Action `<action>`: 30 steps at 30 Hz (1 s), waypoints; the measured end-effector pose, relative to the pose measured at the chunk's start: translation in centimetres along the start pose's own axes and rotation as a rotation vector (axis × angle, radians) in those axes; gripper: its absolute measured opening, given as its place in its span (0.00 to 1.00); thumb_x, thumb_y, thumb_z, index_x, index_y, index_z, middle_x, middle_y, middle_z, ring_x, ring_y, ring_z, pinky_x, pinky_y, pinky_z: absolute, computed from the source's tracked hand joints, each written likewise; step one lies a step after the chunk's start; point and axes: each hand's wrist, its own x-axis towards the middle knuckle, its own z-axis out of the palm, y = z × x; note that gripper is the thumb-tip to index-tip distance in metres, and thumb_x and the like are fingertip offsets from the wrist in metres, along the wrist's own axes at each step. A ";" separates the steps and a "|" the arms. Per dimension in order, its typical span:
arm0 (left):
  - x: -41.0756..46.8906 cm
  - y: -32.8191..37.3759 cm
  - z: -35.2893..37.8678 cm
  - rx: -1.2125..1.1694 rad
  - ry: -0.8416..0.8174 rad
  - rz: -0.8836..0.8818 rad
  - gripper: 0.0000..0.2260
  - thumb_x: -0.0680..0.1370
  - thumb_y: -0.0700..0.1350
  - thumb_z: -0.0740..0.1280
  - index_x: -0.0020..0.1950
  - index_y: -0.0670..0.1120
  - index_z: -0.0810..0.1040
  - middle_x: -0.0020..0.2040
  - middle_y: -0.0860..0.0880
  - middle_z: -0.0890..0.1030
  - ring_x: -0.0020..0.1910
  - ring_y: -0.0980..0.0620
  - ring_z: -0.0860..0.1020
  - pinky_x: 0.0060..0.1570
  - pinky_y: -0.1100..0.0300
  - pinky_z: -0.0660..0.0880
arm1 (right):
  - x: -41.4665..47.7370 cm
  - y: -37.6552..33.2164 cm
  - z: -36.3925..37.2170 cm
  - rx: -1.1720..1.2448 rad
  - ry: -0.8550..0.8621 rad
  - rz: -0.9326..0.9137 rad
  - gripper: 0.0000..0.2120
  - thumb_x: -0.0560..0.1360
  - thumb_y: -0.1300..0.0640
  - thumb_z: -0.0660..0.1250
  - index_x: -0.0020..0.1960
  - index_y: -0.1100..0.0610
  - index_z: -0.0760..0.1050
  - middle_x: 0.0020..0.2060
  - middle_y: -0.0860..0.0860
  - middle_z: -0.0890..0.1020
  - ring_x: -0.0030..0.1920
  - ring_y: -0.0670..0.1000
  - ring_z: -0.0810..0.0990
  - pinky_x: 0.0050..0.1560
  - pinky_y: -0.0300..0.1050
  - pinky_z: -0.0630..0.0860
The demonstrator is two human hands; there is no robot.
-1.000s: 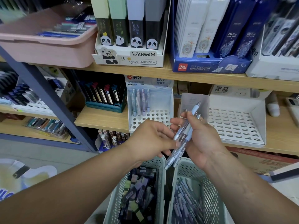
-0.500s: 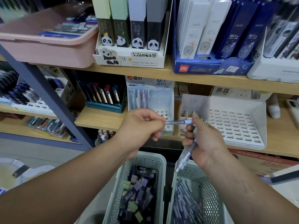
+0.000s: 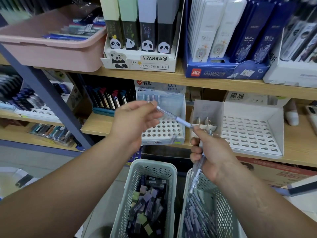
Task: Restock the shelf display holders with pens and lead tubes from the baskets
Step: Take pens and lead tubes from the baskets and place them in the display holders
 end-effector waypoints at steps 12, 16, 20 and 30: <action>3.0 -0.4 -0.3 0.814 0.193 0.513 0.08 0.74 0.45 0.77 0.36 0.50 0.83 0.32 0.60 0.82 0.31 0.64 0.78 0.32 0.75 0.69 | 0.5 -0.3 -1.2 -0.026 0.019 -0.047 0.15 0.78 0.53 0.72 0.61 0.59 0.78 0.26 0.48 0.73 0.24 0.45 0.64 0.21 0.38 0.62; 3.7 -0.9 -0.3 0.881 0.181 0.526 0.07 0.73 0.44 0.77 0.36 0.48 0.83 0.32 0.59 0.81 0.33 0.62 0.79 0.33 0.71 0.72 | 0.5 -0.6 -1.5 -0.030 0.015 -0.042 0.12 0.79 0.53 0.71 0.58 0.58 0.78 0.27 0.49 0.73 0.24 0.46 0.64 0.22 0.38 0.62; 4.1 -1.3 -0.3 0.954 0.156 0.549 0.04 0.73 0.42 0.76 0.41 0.48 0.82 0.34 0.59 0.81 0.35 0.62 0.80 0.39 0.65 0.78 | 0.6 -0.8 -1.4 -0.021 0.011 -0.033 0.10 0.79 0.54 0.70 0.57 0.58 0.78 0.27 0.49 0.73 0.24 0.46 0.64 0.22 0.39 0.62; 4.2 -1.9 0.3 1.253 0.074 0.814 0.09 0.75 0.44 0.75 0.54 0.43 0.83 0.42 0.46 0.85 0.42 0.43 0.82 0.45 0.50 0.79 | 0.7 -0.9 -1.7 0.003 0.002 -0.022 0.07 0.80 0.58 0.68 0.58 0.58 0.79 0.29 0.51 0.74 0.25 0.46 0.66 0.22 0.39 0.63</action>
